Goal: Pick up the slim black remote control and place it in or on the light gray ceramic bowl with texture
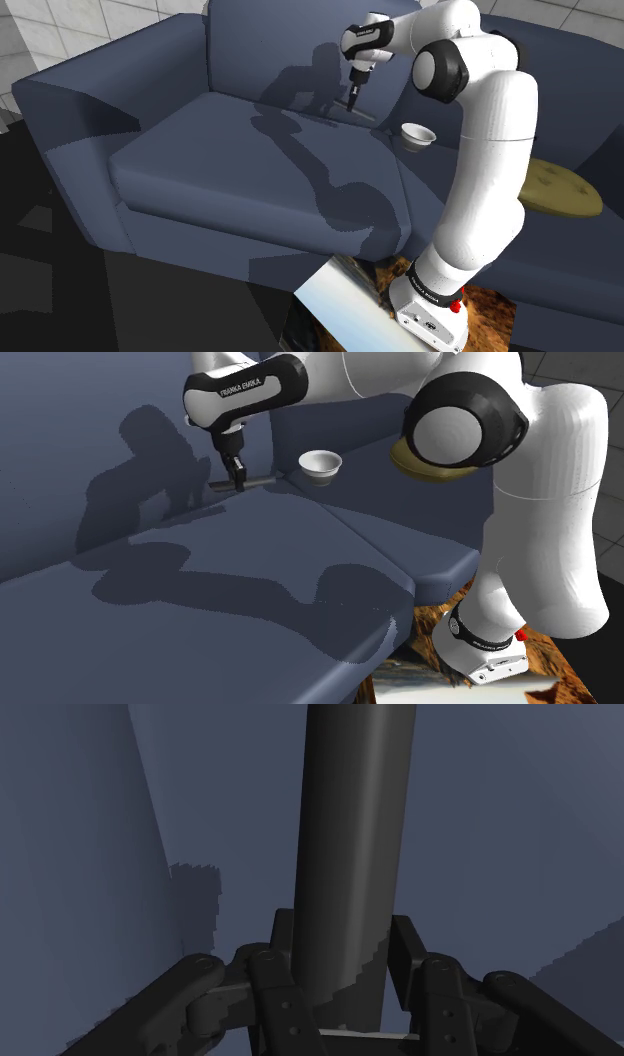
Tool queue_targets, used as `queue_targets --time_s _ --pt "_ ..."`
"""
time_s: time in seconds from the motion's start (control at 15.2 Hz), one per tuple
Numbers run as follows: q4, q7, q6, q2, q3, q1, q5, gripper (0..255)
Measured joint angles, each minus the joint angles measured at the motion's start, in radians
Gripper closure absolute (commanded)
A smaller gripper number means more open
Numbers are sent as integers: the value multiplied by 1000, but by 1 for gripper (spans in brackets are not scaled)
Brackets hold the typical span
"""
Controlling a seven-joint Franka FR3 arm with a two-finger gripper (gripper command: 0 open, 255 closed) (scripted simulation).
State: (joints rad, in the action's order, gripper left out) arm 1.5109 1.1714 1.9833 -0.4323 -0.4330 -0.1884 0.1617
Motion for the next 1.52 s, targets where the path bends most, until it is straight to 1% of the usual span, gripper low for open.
queue_targets --time_s 0.33,0.4,0.59,0.99,1.32,1.52 --pt "-49 -3 -60 11 -4 -2 -6 255" --pt "-56 7 -65 10 -6 -11 -4 255" --pt "-25 55 -56 32 -21 -41 -4 255" --pt "1 182 -50 48 -53 -129 12 255" --pt "-43 297 -62 9 -74 -223 47 255" --pt "-50 360 -58 -5 -85 -274 63 255"
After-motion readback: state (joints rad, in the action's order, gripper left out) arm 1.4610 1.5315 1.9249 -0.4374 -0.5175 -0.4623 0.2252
